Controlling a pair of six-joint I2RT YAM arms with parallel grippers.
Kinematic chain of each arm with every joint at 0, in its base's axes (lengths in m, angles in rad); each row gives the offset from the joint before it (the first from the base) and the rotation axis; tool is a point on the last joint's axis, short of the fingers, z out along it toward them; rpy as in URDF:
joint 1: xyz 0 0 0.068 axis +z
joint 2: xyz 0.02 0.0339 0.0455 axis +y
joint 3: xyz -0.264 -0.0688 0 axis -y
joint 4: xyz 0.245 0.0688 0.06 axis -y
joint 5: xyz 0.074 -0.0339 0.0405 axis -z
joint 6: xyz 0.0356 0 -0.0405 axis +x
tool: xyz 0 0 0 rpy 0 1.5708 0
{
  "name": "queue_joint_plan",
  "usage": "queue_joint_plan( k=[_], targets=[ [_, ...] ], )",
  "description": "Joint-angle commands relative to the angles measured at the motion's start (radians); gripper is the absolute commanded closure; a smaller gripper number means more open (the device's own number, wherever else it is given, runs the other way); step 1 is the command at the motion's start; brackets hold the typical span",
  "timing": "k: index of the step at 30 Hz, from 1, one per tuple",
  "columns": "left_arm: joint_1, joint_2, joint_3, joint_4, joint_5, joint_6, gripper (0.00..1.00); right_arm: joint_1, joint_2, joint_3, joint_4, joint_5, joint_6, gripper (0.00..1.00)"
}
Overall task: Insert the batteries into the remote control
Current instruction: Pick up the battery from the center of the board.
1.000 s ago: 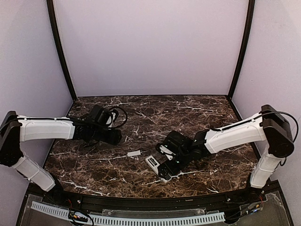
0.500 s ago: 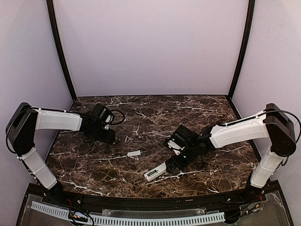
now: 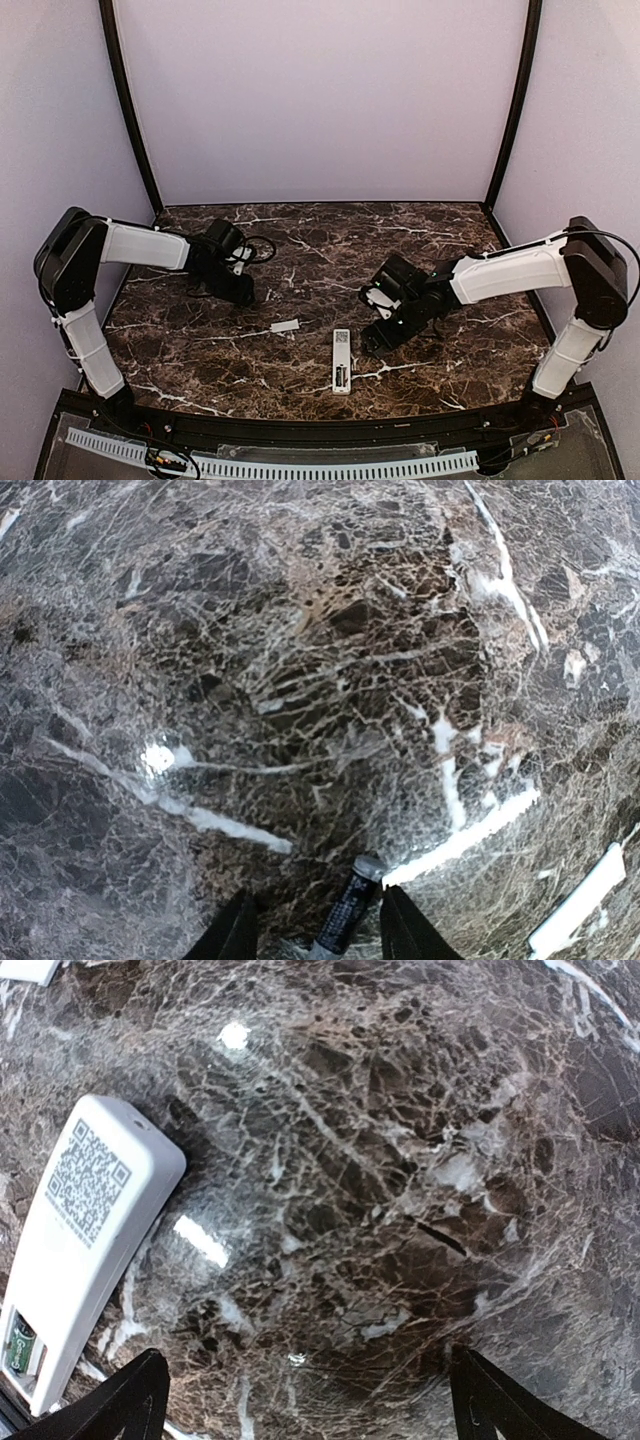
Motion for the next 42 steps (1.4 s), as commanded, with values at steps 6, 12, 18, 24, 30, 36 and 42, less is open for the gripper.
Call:
queue_joint_plan(
  k=[6,12,18,24,30,36,42],
  targets=[
    [-0.032,0.013,0.017,-0.043,0.022,0.034,0.64,-0.005,-0.101,-0.051,-0.032,-0.107,0.011,0.03],
    [-0.084,0.021,0.018,-0.089,-0.06,0.046,0.74,-0.006,-0.12,-0.045,-0.027,-0.123,0.005,0.03],
    [-0.111,-0.016,0.001,-0.121,-0.095,0.026,0.84,-0.008,-0.14,-0.075,0.003,-0.204,-0.004,0.06],
    [-0.114,-0.036,-0.005,-0.12,-0.092,0.017,0.93,0.021,-0.172,-0.141,0.078,-0.309,0.016,0.13],
    [-0.114,-0.086,-0.002,-0.126,-0.082,-0.006,0.99,0.107,-0.142,-0.145,0.121,-0.34,0.043,0.19],
    [-0.114,-0.227,-0.04,-0.125,-0.053,-0.054,1.0,0.169,-0.126,-0.159,0.179,-0.372,0.088,0.23],
    [-0.114,-0.337,-0.077,-0.132,-0.013,-0.077,1.0,0.201,-0.05,-0.147,0.258,-0.416,0.121,0.26]
  ],
)
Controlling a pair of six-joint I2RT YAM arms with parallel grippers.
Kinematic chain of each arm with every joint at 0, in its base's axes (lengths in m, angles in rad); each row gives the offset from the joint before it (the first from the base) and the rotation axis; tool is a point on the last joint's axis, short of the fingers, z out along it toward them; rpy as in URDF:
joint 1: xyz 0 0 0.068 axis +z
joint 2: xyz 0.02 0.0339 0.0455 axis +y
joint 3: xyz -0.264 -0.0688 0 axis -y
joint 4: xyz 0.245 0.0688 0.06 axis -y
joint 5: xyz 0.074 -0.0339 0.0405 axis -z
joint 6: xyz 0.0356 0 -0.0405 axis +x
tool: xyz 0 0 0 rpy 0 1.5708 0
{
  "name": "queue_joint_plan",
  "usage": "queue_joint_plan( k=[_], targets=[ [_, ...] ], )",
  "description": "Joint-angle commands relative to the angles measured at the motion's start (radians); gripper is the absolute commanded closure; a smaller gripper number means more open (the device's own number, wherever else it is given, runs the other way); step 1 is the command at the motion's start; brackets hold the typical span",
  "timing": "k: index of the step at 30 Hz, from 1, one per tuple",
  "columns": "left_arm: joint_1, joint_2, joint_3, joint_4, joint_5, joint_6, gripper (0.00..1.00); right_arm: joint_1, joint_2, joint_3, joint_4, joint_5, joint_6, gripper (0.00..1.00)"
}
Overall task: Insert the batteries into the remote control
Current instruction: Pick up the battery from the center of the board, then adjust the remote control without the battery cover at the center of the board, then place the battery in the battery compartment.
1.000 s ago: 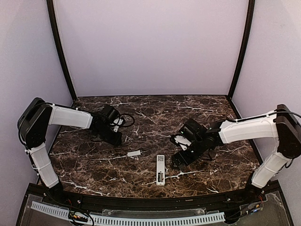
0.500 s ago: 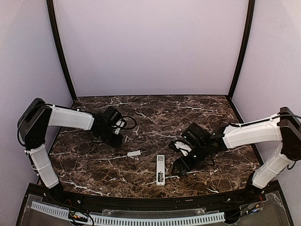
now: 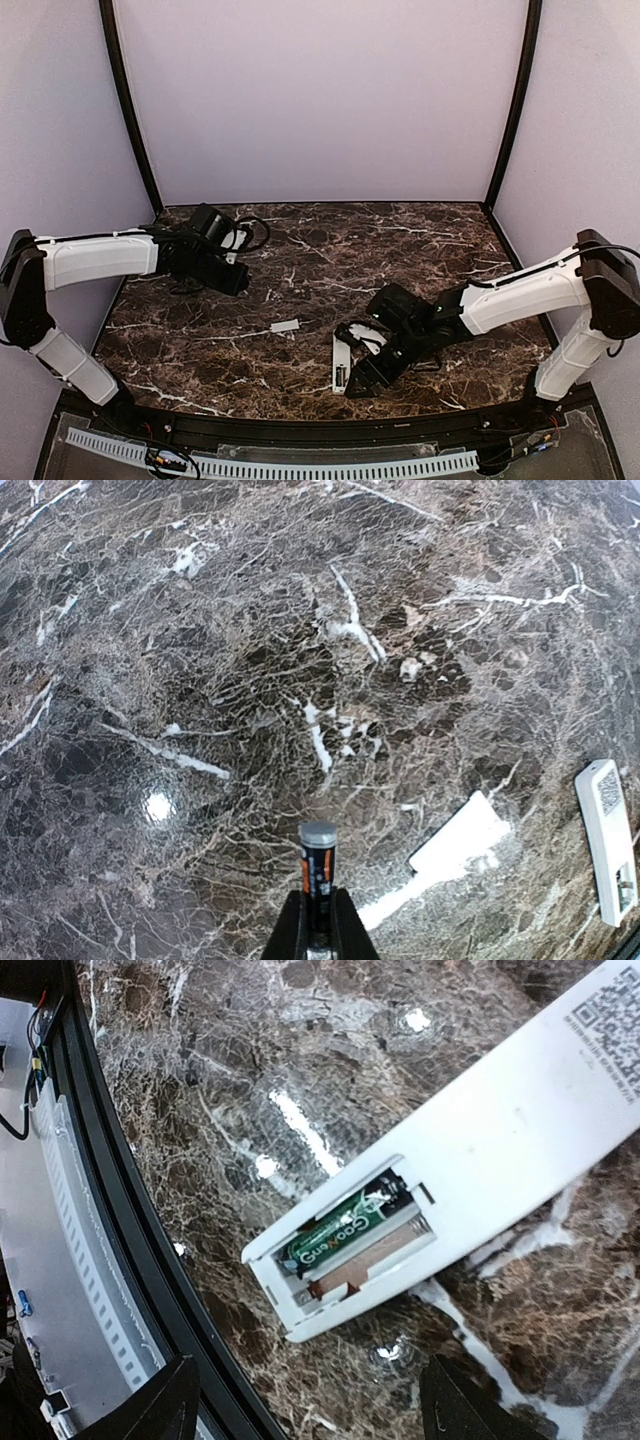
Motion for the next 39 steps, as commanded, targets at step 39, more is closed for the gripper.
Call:
queue_joint_plan(
  k=[39],
  targets=[
    [-0.46,0.023,0.063,-0.15,0.117,-0.038,0.99,-0.296,-0.179,-0.085,0.031,0.005,0.01,0.26]
  ],
)
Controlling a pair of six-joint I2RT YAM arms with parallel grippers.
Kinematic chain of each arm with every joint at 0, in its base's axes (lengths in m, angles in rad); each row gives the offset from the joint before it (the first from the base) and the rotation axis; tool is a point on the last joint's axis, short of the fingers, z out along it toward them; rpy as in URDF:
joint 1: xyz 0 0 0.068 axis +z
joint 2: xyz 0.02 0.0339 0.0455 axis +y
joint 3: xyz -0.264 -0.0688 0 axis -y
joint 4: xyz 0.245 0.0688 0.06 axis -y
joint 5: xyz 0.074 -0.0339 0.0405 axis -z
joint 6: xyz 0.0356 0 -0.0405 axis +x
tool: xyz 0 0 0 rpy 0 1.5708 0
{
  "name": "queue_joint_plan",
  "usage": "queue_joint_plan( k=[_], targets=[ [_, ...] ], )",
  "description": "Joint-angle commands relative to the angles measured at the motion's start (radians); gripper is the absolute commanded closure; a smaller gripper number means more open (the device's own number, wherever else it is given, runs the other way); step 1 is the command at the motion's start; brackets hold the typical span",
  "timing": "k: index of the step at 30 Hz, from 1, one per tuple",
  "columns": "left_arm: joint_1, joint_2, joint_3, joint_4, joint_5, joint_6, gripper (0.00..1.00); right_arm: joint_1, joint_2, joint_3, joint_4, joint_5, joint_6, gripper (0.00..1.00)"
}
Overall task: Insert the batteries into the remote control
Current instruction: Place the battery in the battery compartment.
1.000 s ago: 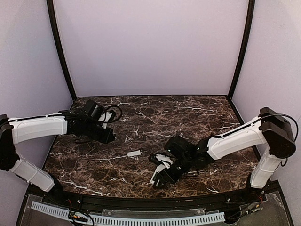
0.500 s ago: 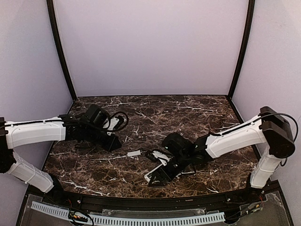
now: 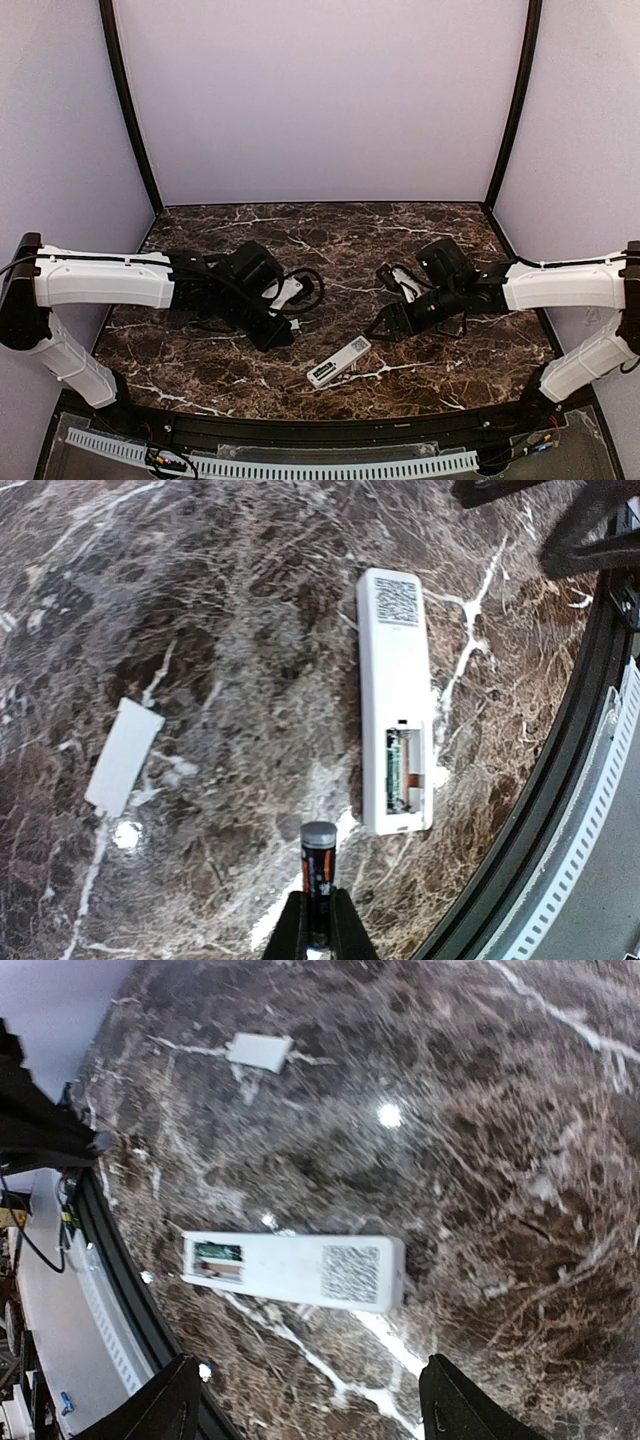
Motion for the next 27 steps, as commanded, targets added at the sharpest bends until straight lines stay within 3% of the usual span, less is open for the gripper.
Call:
queue_joint_plan(
  k=[1,8,27],
  targets=[
    [-0.08,0.074,0.068,-0.07,-0.026,-0.038,0.99,-0.02,0.054,-0.029,-0.03,0.036,-0.02,0.26],
    [-0.158,0.188,0.139,-0.079,-0.038,-0.093,0.99,-0.05,0.116,-0.062,0.079,-0.007,0.014,0.27],
    [-0.17,0.287,0.215,-0.139,-0.032,-0.099,0.98,-0.086,0.174,-0.064,0.141,-0.059,0.0,0.28]
  ],
)
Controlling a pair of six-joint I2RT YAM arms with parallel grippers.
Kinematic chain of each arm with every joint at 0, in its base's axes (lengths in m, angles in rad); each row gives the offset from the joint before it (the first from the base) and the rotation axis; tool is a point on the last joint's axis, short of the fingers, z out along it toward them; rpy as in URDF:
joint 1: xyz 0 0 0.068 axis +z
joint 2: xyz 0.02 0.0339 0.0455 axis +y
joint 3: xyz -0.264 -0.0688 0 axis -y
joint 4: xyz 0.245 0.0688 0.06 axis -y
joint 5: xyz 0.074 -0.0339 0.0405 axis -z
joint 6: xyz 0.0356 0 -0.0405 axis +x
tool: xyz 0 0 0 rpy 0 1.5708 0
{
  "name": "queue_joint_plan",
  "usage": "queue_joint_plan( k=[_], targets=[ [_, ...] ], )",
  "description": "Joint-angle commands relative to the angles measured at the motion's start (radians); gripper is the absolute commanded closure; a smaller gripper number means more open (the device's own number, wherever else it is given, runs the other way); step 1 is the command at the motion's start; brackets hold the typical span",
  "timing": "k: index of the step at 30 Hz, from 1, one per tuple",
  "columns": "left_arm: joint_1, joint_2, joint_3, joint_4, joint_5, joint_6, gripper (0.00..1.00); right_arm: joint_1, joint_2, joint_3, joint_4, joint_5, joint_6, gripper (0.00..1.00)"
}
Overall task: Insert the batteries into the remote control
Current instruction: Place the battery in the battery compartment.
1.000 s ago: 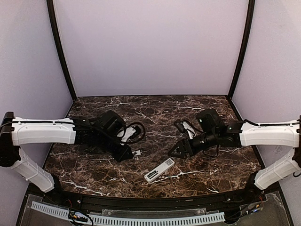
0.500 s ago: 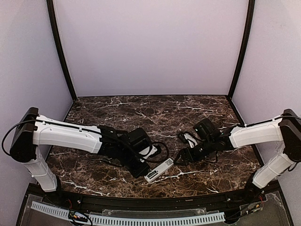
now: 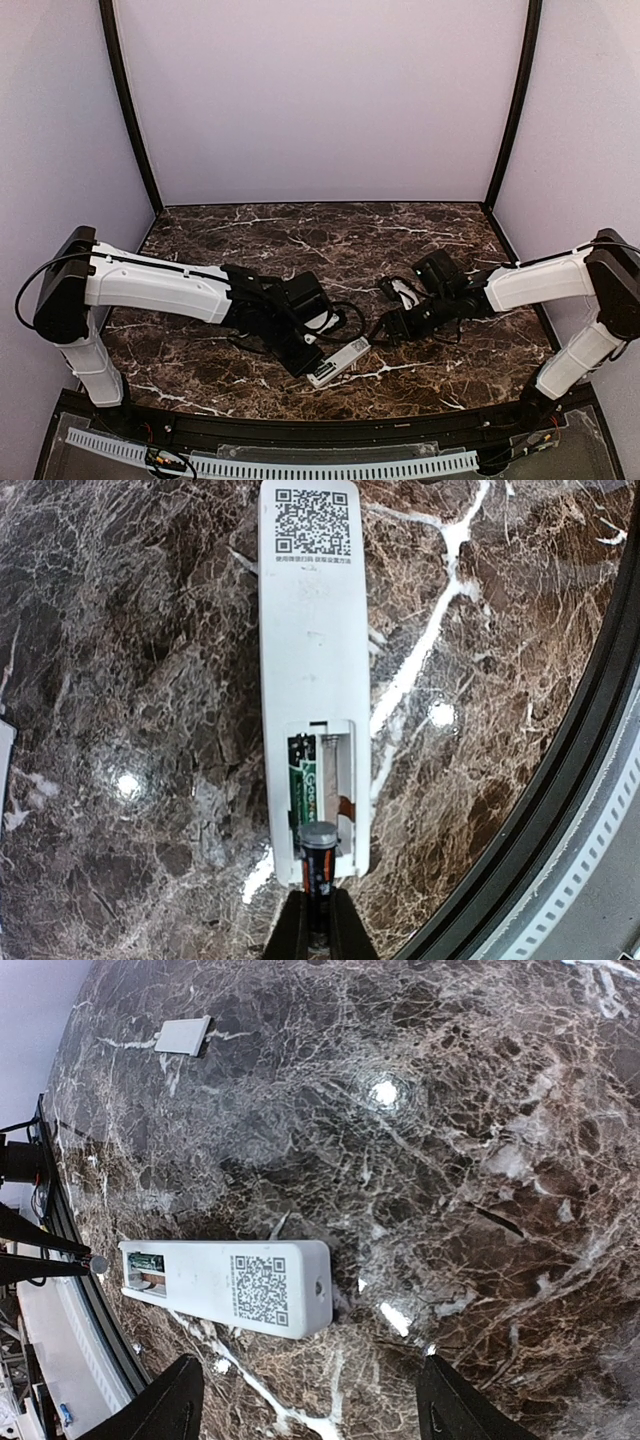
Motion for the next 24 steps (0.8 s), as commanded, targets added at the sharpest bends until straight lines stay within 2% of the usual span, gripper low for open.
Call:
queue_joint_plan(
  k=[1,24],
  targets=[
    [-0.006,0.01,0.028,-0.046,-0.002,0.001,0.98,-0.008,0.013,-0.011,0.039,-0.02,-0.005,0.28],
    [-0.017,0.087,0.081,-0.054,0.031,0.017,0.97,-0.014,0.025,-0.027,0.056,-0.038,-0.01,0.29]
  ],
)
